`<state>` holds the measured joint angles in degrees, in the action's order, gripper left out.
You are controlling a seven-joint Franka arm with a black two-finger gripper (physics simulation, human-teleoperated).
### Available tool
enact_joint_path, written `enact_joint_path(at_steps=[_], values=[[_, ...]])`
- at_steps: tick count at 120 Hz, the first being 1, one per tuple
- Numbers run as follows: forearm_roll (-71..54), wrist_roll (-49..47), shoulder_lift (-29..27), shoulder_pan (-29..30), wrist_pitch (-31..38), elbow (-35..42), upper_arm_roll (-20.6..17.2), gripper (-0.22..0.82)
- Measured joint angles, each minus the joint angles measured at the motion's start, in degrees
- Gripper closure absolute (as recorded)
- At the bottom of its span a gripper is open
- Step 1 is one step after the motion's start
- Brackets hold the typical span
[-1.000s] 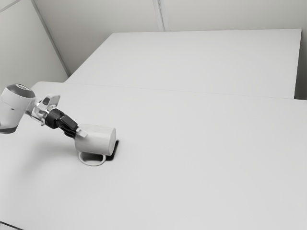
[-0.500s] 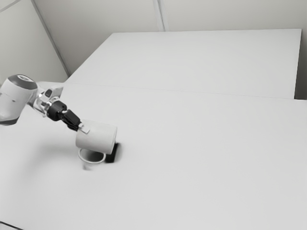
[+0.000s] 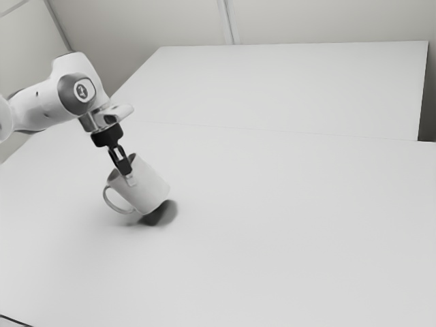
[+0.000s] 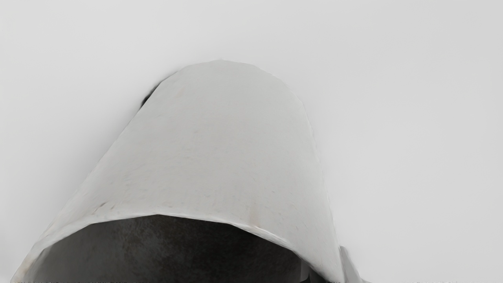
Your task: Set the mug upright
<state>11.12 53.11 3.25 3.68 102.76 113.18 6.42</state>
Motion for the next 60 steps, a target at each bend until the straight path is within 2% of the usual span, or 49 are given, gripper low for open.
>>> enact_joint_path(at_steps=[33,60], values=[[-11.9,-2.4,-6.5,-8.1,12.7,9.1,-0.1,0.79],[-15.4,-3.8,-7.8,-8.6,19.0,13.8,-0.1,0.79]])
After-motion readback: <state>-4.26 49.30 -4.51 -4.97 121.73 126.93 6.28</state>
